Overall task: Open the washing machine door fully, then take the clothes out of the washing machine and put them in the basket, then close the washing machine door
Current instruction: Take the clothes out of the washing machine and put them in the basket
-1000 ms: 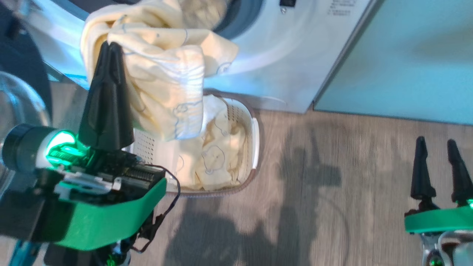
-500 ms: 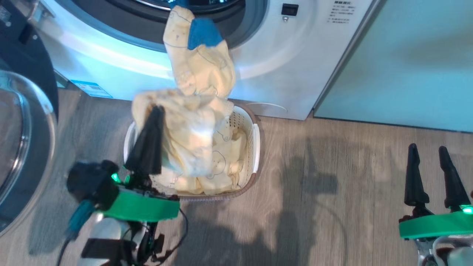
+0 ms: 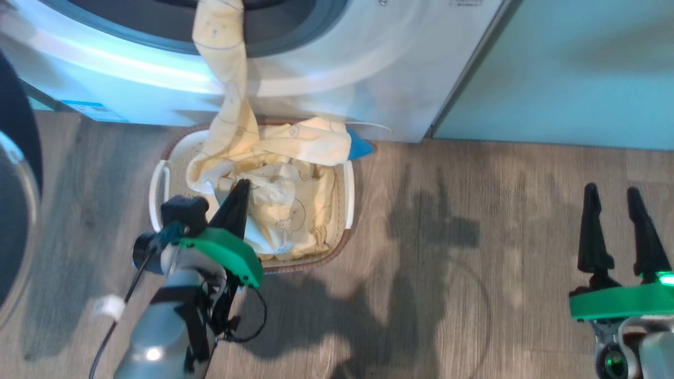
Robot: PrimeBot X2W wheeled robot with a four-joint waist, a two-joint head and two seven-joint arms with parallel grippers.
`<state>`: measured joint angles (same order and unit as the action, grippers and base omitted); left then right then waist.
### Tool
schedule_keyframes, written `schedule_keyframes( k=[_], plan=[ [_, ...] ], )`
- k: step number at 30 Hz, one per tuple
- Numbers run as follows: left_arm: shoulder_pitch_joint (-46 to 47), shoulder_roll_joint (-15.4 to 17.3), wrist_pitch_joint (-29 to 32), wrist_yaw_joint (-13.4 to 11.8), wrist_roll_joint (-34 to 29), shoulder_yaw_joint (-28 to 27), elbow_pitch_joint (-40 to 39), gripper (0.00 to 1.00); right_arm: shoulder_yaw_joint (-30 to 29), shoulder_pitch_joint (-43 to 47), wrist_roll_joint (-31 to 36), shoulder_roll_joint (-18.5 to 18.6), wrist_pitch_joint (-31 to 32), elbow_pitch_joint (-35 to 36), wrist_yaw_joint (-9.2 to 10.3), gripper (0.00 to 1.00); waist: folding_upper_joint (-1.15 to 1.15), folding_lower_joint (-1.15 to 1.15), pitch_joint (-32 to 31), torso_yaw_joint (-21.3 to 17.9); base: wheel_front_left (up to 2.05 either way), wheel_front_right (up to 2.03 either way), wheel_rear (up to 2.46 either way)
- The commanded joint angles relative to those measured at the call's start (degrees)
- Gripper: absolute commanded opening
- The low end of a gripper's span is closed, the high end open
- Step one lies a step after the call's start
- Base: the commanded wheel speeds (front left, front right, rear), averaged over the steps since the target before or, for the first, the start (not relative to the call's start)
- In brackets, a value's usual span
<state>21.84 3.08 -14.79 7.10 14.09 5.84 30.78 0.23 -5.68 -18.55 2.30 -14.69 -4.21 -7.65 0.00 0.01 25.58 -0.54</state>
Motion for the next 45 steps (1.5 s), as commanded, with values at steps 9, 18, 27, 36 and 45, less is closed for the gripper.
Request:
schedule_keyframes(
  k=[9,18,27,36,45],
  plan=[
    [13.2,1.3,0.0,0.4,4.1,0.6,23.0,0.00,1.9,-2.9,-1.3,0.6,-0.3,1.4,0.16,1.00,0.00,-0.01,4.1,-3.0,0.00,0.00,0.00],
    [19.4,1.7,-0.1,0.4,7.9,1.8,34.0,1.00,2.4,-3.8,-2.1,0.6,-0.3,0.9,0.16,1.00,0.00,-0.01,5.2,-4.6,0.00,0.00,0.00],
    [18.1,2.3,-0.2,0.2,7.3,1.5,30.4,1.00,0.9,-3.3,-1.4,0.6,-0.3,0.8,0.16,1.00,0.00,-0.01,3.6,-3.4,0.00,0.00,0.00],
    [8.1,1.4,-0.2,-1.5,4.1,-3.5,10.3,1.00,-1.2,-1.6,0.6,0.6,-0.3,1.3,0.16,1.00,0.00,-0.01,-0.8,-1.0,0.00,0.00,0.00],
    [-4.2,0.0,-0.2,-2.2,0.9,-8.2,-11.2,1.00,-1.7,1.5,2.6,0.6,-0.3,1.7,0.16,1.00,0.00,-0.01,-7.7,1.3,0.00,0.00,0.00]
  ],
)
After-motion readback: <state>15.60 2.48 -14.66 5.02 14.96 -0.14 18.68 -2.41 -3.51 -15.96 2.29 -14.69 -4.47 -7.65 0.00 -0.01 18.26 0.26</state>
